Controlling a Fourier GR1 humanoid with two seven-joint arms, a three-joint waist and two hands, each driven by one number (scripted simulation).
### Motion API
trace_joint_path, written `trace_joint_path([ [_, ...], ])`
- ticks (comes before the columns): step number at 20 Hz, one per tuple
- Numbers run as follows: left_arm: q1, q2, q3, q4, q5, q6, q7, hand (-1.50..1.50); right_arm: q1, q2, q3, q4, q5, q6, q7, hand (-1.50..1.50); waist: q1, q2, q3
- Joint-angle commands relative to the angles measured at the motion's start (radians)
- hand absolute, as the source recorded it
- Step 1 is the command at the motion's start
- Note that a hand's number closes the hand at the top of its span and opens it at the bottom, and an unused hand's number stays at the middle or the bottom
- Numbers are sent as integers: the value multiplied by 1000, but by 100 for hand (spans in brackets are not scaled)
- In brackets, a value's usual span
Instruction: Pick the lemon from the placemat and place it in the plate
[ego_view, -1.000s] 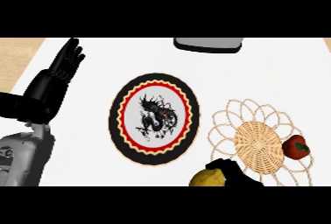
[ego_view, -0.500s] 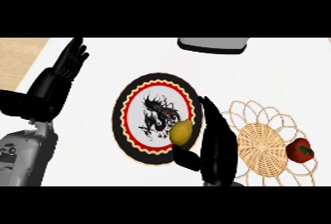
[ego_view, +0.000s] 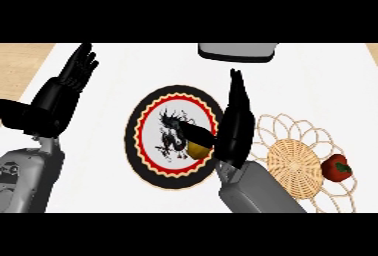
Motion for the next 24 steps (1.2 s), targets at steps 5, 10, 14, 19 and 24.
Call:
trace_joint_path([
  [5,79,18,42,-14,5,-1,-9,0,-9,6,36,65,-20,-335,72,-150,-69,-22,-2],
  [10,78,-8,27,-56,-30,38,28,0,164,4,42,-58,-13,-342,-46,-150,-92,-24,-1],
  [14,123,28,77,-50,5,-25,-40,0,363,-107,140,-209,-105,-374,-154,-150,-93,-23,-1],
  [19,86,4,68,-78,-14,6,49,0,527,-251,154,-435,-142,-333,-204,-150,-100,-24,-1],
  [24,61,-17,64,-19,-58,4,7,0,578,-327,138,-462,-263,-344,-309,-150,-95,-22,-1],
])
